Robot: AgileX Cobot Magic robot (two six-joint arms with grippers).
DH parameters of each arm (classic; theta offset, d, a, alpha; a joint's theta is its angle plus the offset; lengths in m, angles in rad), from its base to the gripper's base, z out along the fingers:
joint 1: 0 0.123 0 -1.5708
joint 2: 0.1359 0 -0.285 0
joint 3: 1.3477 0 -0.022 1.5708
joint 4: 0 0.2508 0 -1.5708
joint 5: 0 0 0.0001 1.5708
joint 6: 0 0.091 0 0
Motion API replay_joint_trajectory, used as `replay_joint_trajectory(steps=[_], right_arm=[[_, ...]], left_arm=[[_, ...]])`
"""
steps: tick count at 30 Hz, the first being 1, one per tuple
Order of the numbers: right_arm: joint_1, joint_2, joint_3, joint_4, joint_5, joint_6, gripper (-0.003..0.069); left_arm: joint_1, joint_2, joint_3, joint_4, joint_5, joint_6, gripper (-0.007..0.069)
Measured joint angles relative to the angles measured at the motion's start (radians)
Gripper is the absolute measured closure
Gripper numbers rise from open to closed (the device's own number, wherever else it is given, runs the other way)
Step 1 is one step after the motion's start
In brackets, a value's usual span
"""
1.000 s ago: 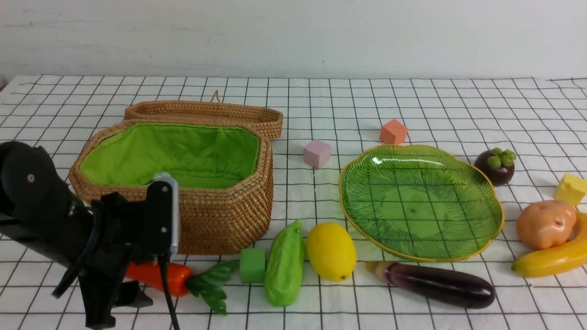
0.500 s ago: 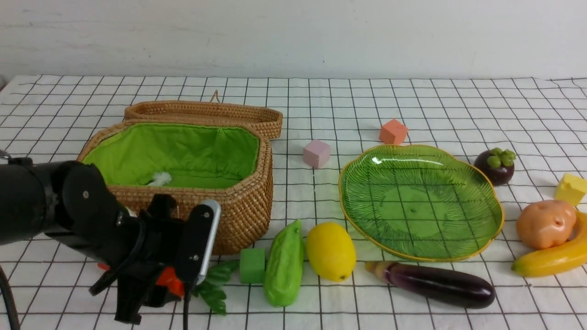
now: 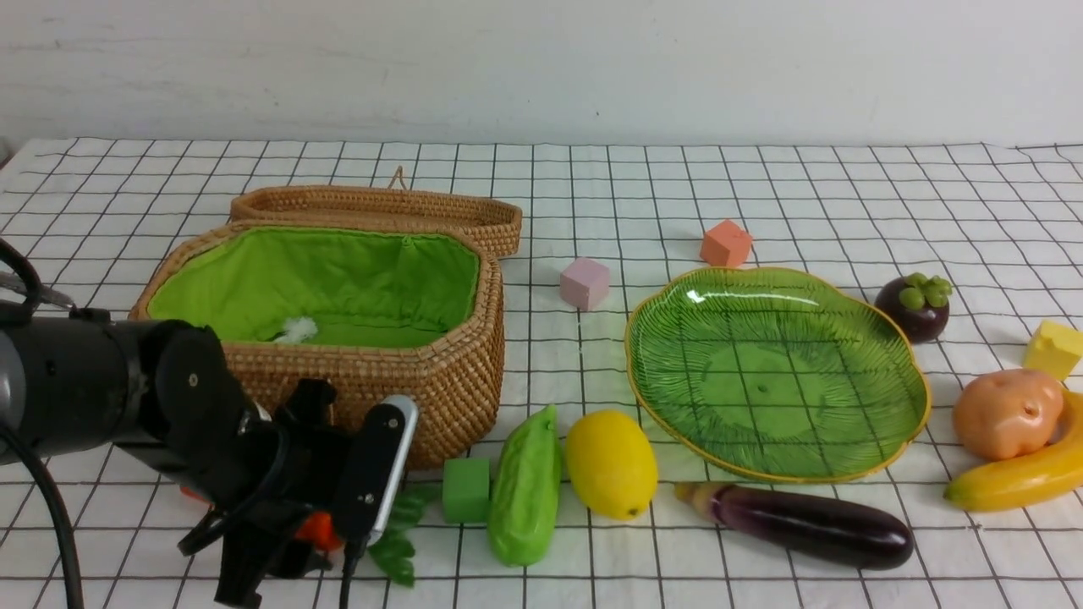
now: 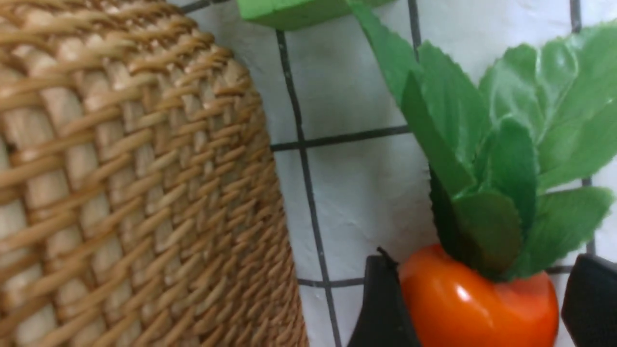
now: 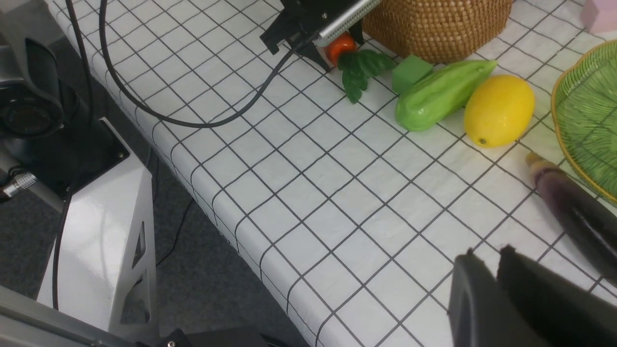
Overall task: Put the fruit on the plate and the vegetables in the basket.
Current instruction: Use the left arm to grab a carrot and put it into the left basket
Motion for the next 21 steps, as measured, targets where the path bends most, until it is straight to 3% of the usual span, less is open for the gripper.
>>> replay_joint_trajectory(steps=[8,13,16,21], right_arm=[[0.002,0.000,0.000,0.002,0.000,0.003,0.0558],[0.003,0.000,0.000,0.002,0.000,0.006,0.0557],[0.003,0.000,0.000,0.002,0.000,0.007,0.0554],[0.003,0.000,0.000,0.020,0.000,0.010,0.0554]], left_arm=[[-0.002,0.000,-0.001,0.049,0.104,-0.101,0.0155],[-0.003,0.012,-0.001,0.198,0.093,-0.141,0.0179],[-0.004,0.025,-0.005,0.243,0.101,-0.194,0.0221],[-0.025,0.025,-0.010,0.299,0.118,-0.293,0.0225]])
